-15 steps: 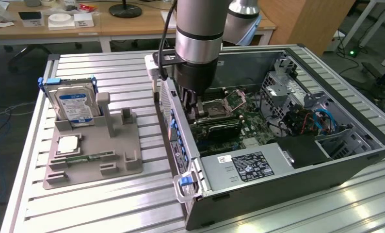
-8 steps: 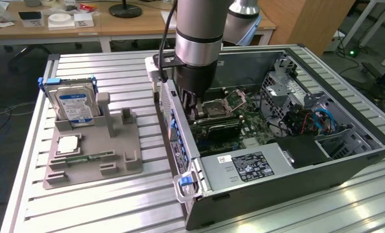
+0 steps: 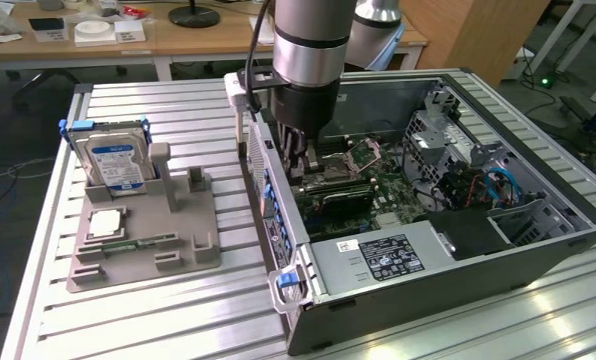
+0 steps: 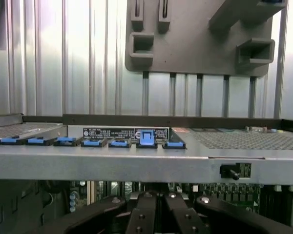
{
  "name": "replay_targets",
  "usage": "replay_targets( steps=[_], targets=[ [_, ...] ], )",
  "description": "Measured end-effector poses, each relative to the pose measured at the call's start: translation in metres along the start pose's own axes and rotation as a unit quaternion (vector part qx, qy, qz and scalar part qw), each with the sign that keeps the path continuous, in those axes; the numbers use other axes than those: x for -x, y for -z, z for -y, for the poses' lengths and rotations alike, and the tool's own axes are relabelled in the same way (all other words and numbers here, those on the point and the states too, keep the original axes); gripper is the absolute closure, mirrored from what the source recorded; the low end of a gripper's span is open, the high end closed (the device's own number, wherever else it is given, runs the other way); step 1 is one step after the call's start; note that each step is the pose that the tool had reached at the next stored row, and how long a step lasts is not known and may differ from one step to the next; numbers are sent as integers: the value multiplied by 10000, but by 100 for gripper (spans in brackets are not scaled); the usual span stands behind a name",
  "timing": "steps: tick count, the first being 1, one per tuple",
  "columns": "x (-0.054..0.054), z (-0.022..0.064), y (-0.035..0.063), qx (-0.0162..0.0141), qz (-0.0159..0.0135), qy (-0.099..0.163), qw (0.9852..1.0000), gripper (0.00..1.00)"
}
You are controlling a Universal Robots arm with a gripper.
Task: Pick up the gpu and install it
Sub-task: 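Press down on the gpu until it lock into place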
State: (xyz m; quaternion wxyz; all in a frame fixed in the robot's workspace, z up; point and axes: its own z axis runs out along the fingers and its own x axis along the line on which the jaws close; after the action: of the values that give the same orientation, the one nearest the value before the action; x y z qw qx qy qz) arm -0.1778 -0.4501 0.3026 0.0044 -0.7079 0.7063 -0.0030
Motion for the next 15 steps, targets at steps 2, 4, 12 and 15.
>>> replay_targets(
  steps=[2,4,12,15],
  targets=[
    [0,0,0,0,0,0,10000,89],
    [0,-7,1,0,-1,-2,10000,89],
    [0,-32,-15,4,0,0,10000,89],
    [0,-33,-30,11,-2,-1,10000,89]
  ],
)
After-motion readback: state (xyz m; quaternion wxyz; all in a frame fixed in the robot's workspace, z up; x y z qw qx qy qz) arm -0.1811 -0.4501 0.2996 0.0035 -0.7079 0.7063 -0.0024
